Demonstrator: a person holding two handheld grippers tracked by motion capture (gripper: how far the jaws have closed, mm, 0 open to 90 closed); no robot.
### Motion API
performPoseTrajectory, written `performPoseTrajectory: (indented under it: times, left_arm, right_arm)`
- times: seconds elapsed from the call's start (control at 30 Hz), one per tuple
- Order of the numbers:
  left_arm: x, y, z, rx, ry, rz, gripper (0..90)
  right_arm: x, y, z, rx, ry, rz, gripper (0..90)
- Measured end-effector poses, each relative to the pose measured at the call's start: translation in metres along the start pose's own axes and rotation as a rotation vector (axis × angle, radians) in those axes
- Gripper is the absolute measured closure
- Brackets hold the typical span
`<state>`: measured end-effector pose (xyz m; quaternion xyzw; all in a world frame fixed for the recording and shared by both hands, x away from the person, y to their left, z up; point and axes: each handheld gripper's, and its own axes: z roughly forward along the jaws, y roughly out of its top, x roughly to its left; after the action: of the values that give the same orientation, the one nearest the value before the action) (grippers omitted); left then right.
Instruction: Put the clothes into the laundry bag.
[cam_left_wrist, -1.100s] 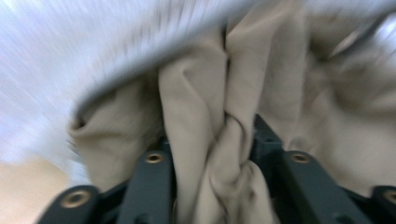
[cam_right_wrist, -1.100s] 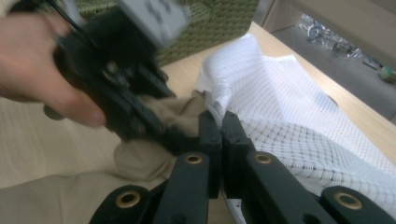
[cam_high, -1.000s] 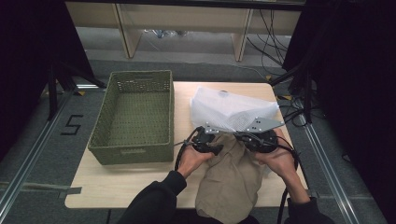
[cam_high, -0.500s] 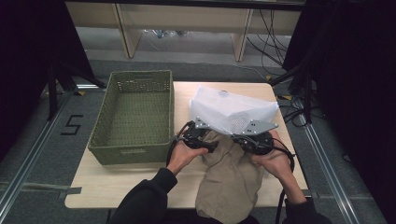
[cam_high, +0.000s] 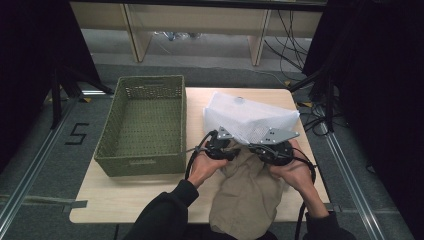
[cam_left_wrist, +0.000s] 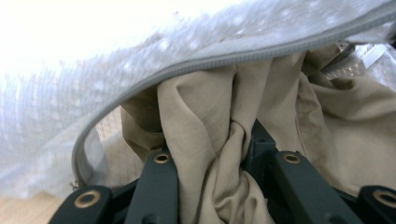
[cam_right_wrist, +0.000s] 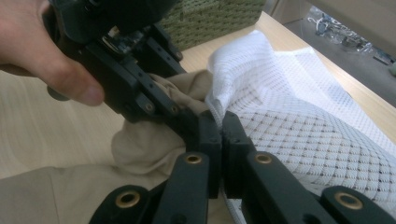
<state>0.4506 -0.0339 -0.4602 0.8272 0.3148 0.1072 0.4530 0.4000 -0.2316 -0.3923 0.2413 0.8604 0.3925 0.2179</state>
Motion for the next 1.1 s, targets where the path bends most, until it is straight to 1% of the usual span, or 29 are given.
performPoseTrajectory:
  times: [0.03, 0.07, 0.1, 0.13, 0.17, 0.2, 0.23, 0.27, 0.3, 0.37, 0.43, 0.47, 0.5, 0.53, 0.57, 0.6, 0.63, 0.67, 0.7, 0.73, 0.77, 0.8, 0.87, 0.9, 0.93, 0.97, 1.03, 1.07, 1.1]
  left_arm:
    - [0.003, 0.000, 0.006, 0.008, -0.001, 0.008, 70.9]
    - [0.006, -0.002, 0.011, 0.019, -0.001, 0.004, 69.9]
    - [0.010, -0.006, 0.019, 0.045, -0.010, -0.006, 68.6]
    - [0.017, -0.011, 0.026, 0.067, -0.013, -0.008, 66.7]
    - [0.023, -0.016, 0.029, 0.052, -0.002, -0.054, 64.0]
    - [0.028, -0.018, 0.028, 0.031, -0.012, -0.108, 61.1]
    - [0.029, -0.020, 0.025, 0.016, -0.029, -0.145, 58.3]
    - [0.029, -0.019, 0.021, 0.030, -0.016, -0.125, 53.6]
    - [0.029, -0.018, 0.014, 0.045, -0.005, -0.094, 48.6]
    - [0.027, -0.017, 0.001, 0.059, 0.016, -0.075, 39.9]
    - [0.024, -0.016, -0.012, 0.072, 0.027, -0.070, 34.1]
    - [0.022, -0.017, -0.016, 0.065, 0.019, -0.065, 34.2]
    - [0.021, -0.019, -0.019, 0.060, 0.015, -0.050, 40.0]
    - [0.020, -0.020, -0.020, 0.058, 0.014, -0.023, 52.1]
    - [0.019, -0.021, -0.017, 0.060, 0.017, -0.025, 56.9]
    - [0.018, -0.021, -0.013, 0.067, 0.002, -0.019, 63.7]
    - [0.018, -0.020, -0.008, 0.057, 0.004, -0.030, 67.6]
    - [0.016, -0.018, -0.004, 0.030, 0.002, -0.055, 70.7]
    - [0.016, -0.017, -0.002, 0.014, 0.004, -0.063, 73.4]
    - [0.015, -0.014, 0.000, 0.001, 0.003, -0.078, 74.2]
    - [0.014, -0.013, 0.002, -0.014, 0.022, -0.083, 74.8]
    - [0.014, -0.012, 0.004, -0.017, 0.028, -0.083, 74.9]
    - [0.015, -0.013, 0.005, -0.020, 0.012, -0.099, 74.4]
    - [0.015, -0.014, 0.004, -0.004, 0.000, -0.091, 73.3]
    - [0.013, -0.015, 0.001, 0.000, -0.006, -0.096, 71.0]
    - [0.012, -0.016, -0.002, 0.016, -0.033, -0.086, 68.0]
    - [0.005, -0.019, -0.006, 0.014, -0.034, -0.063, 63.0]
    - [0.002, -0.020, -0.008, 0.017, -0.044, -0.061, 62.4]
    - [0.001, -0.020, -0.008, 0.029, -0.052, -0.039, 63.7]
  right_arm:
    - [0.001, 0.000, -0.001, -0.002, -0.001, 0.002, 90.0]
    - [0.002, -0.001, -0.002, -0.005, -0.002, -0.004, 90.0]
    - [0.004, -0.002, -0.003, 0.000, -0.001, 0.010, 90.0]
    - [0.004, -0.002, -0.003, -0.001, -0.005, 0.009, 90.0]
    - [0.003, -0.002, -0.003, -0.003, 0.002, 0.003, 90.0]
    - [0.003, -0.003, -0.004, 0.003, 0.006, 0.007, 90.0]
    - [0.004, -0.004, -0.004, 0.000, 0.001, 0.005, 90.0]
    - [0.003, -0.005, -0.004, 0.002, 0.008, 0.002, 90.0]
    - [0.003, -0.007, -0.004, 0.005, 0.008, 0.006, 90.0]
    - [0.002, -0.009, -0.004, 0.008, 0.008, 0.008, 90.0]
    - [0.003, -0.011, -0.006, 0.017, 0.001, 0.021, 89.9]
    - [0.003, -0.012, -0.005, 0.014, 0.001, 0.009, 89.9]
    - [0.004, -0.013, -0.006, 0.018, 0.003, 0.010, 89.9]
    - [0.005, -0.013, -0.006, 0.018, 0.003, 0.005, 89.9]
    - [0.005, -0.013, -0.006, 0.023, -0.003, 0.001, 90.0]
    - [0.006, -0.013, -0.004, 0.023, 0.005, 0.000, 90.0]
    - [0.008, -0.012, -0.003, 0.029, 0.009, -0.003, 90.0]
    - [0.009, -0.012, -0.001, 0.032, 0.011, -0.002, 89.9]
    - [0.012, -0.012, 0.000, 0.039, 0.019, -0.004, 89.9]
    - [0.012, -0.012, 0.002, 0.036, 0.020, -0.016, 89.9]
    - [0.013, -0.012, 0.003, 0.043, 0.028, -0.012, 89.9]
    - [0.013, -0.013, 0.003, 0.043, 0.027, -0.023, 89.9]
    - [0.014, -0.016, 0.004, 0.047, 0.030, -0.022, 89.9]
    - [0.015, -0.017, 0.003, 0.049, 0.031, -0.015, 89.9]
    - [0.015, -0.018, 0.003, 0.047, 0.033, -0.012, 89.9]
    - [0.014, -0.019, 0.002, 0.048, 0.028, -0.005, 90.0]
    - [0.011, -0.020, 0.001, 0.043, 0.022, 0.006, 89.9]
    - [0.010, -0.020, 0.001, 0.038, 0.014, 0.013, 90.0]
    - [0.010, -0.019, 0.001, 0.037, 0.009, 0.019, 89.9]
